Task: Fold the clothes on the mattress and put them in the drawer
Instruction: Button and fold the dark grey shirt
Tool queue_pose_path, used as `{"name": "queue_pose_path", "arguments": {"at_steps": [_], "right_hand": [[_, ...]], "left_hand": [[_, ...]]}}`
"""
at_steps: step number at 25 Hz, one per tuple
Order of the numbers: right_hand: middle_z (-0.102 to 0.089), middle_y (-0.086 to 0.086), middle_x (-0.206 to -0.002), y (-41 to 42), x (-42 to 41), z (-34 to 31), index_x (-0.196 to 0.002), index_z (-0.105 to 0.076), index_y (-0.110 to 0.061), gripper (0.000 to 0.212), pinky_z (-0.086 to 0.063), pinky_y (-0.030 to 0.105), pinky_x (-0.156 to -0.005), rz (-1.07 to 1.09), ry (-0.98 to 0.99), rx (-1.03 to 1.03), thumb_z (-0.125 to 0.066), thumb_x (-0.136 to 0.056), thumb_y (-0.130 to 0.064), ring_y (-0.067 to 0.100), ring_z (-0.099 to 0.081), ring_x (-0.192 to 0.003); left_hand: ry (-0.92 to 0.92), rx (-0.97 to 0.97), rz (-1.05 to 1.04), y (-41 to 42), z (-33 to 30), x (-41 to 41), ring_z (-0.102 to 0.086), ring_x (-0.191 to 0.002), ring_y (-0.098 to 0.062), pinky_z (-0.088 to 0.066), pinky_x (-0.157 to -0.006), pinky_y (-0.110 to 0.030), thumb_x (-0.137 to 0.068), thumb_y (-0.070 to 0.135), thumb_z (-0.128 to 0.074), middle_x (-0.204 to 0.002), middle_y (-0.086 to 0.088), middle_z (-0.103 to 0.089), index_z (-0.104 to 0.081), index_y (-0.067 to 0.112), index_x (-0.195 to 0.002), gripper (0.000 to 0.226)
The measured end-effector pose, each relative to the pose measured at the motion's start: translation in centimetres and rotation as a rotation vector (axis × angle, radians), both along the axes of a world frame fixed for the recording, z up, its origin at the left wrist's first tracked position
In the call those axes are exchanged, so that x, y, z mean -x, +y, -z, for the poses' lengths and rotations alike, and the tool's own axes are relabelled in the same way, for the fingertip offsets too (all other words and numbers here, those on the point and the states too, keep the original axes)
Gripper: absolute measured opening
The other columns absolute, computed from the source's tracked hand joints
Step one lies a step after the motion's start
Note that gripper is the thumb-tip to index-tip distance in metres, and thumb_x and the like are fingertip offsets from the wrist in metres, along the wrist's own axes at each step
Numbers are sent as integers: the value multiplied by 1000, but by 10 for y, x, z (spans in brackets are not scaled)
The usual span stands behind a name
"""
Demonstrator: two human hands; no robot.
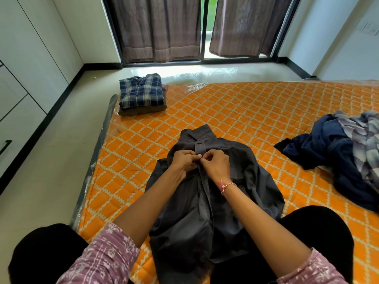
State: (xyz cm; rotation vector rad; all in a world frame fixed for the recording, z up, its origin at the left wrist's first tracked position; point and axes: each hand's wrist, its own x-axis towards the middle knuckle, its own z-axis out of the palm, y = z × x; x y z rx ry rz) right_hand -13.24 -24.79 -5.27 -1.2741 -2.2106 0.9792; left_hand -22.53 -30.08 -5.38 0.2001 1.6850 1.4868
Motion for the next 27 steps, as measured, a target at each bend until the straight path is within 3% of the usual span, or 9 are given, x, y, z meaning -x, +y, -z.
{"name": "queue_pose_path", "arguments": {"at_steps": [4,7,12,16,23,27], "right_hand": [[-70,6,-90,3,1,-1,-84,-69,-10,11,-40,24,-67,6,-52,34,-61,-86,-16,20,-63,-87],[-67,7,-83,8,4,-4,-76,-66,-12,13,-50,30,-67,-24,-43,123,-61,-88,-14,23,-64,-80],[-51,-1,-70,22,-7,-19,-77,-61,-11,19,-51,26,-62,-88,121,922,-53,-94,-8,10,-51,-64],[-53,-2,-69,30,-6,-23,-78,-61,-13,20,-49,25,-66,-153,106,959,-53,-95,-9,8,-52,-64],[-58,-6,-61,37,-7,-9,-78,-62,-14,18,-50,19,-57,-162,142,1037,-56,-94,-9,4,-55,-56],[-56,-7,-49,41,-3,-1,-74,-57,-12,21,-43,13,-42,-101,169,1171,-54,-95,-13,1,-52,-40]], "left_hand": [[-17,-52,-59,0,6,-2,-62,-67,-15,-55,-56,-18,-81,-5,-68,-77,-10,-61,-58,5,-71,18],[-85,-76,-106,-1,8,-1,-62,-68,-16,-55,-61,-20,-82,-7,-66,-75,-9,-62,-57,5,-72,18],[-138,-91,79,-10,8,8,-66,-55,-6,-55,-56,-16,-87,-3,-61,-60,2,-68,-56,8,-74,18],[-178,-126,144,-14,6,16,-66,-55,-4,-54,-57,-16,-90,-2,-57,-59,6,-68,-54,10,-72,21],[-410,-231,52,-18,22,8,-66,-56,-6,-54,-59,-16,-93,-2,-51,-59,4,-67,-51,13,-72,26],[-212,-156,84,-13,22,8,-61,-57,-6,-51,-54,-14,-92,2,-55,-58,7,-65,-54,15,-72,24]]}}
